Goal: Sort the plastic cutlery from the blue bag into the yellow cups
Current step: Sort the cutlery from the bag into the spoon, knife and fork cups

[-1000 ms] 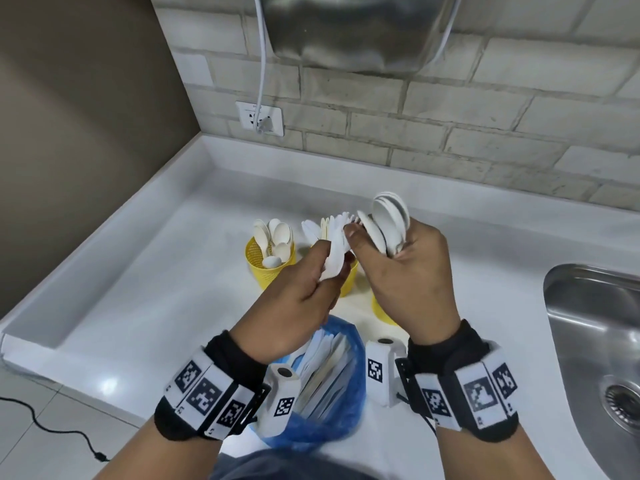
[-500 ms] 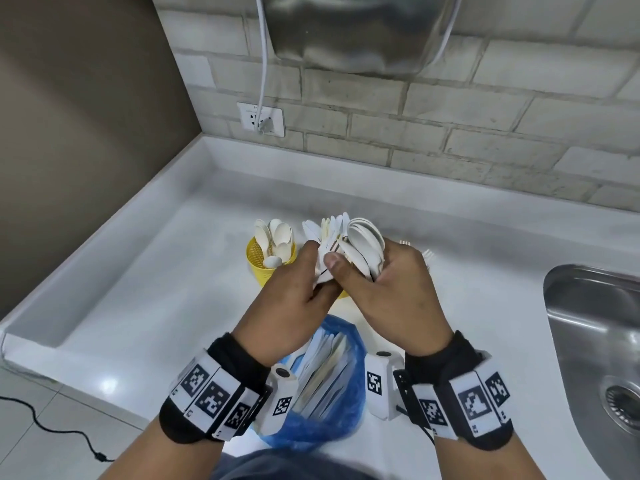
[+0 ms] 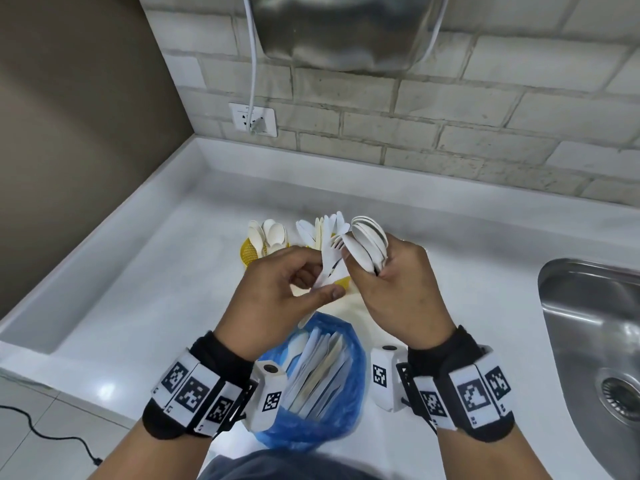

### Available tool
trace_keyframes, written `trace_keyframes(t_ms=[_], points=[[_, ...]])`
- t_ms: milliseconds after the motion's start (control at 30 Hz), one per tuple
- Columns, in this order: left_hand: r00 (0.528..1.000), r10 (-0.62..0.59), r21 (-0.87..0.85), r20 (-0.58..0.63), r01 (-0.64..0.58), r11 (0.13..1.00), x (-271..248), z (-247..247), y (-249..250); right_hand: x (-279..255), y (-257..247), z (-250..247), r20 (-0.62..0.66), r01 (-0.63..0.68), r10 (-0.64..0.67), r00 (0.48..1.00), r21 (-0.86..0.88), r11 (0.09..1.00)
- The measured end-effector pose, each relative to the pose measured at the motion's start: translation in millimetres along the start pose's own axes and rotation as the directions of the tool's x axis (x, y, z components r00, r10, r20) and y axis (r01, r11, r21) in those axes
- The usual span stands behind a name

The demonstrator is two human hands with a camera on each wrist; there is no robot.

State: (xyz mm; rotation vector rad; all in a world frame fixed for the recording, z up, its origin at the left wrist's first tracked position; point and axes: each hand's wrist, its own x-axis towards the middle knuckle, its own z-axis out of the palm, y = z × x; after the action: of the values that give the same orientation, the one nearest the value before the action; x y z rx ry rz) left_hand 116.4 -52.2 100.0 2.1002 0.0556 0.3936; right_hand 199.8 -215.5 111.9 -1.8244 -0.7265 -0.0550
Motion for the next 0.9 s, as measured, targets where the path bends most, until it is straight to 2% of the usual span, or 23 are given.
trace_keyframes(t_ms=[67, 133, 300, 433, 633, 733, 833, 900], points=[[0.994, -0.108, -0.187, -0.034, 0.100, 0.977, -1.8, -1.6, 0.1, 0.2, 0.0, -2.7, 0.027, -0.025, 0.024, 0.999, 0.020, 0.999], [0.989, -0.141, -0.277, -0.049, 0.122, 0.953, -2.9, -2.4, -0.2, -0.1, 1.5, -5.5, 0.044, -0.050, 0.048, 0.998, 0.047, 0.998], [0.983, -0.169, -0.273, -0.066, 0.145, 0.951, -3.0, -4.1, -3.2, 0.8, 4.0, -10.4, 0.083, -0.101, 0.098, 0.992, 0.029, 0.994], [0.974, -0.208, -0.289, -0.090, 0.174, 0.941, -1.9, -4.4, -11.0, 1.7, 8.4, -16.1, 0.152, -0.093, 0.093, 0.984, -0.011, 0.996], [0.970, -0.243, -0.251, 0.012, 0.238, 0.938, -0.9, -2.4, -17.3, 2.7, 9.2, -27.3, 0.309, -0.052, 0.072, 0.948, -0.072, 0.996], [0.961, -0.275, -0.231, 0.013, 0.271, 0.934, -1.5, -4.1, -19.9, 2.4, 8.7, -32.6, 0.317, -0.065, 0.063, 0.946, -0.004, 0.998], [0.959, -0.262, -0.186, 0.107, 0.278, 0.942, -3.0, -3.6, -18.7, 3.6, 5.9, -34.3, 0.301, -0.073, 0.048, 0.952, 0.073, 0.995], [0.952, -0.241, -0.219, 0.189, 0.281, 0.935, -3.9, 0.1, -12.6, 5.8, 5.4, -29.8, 0.290, -0.082, 0.052, 0.956, 0.094, 0.992]])
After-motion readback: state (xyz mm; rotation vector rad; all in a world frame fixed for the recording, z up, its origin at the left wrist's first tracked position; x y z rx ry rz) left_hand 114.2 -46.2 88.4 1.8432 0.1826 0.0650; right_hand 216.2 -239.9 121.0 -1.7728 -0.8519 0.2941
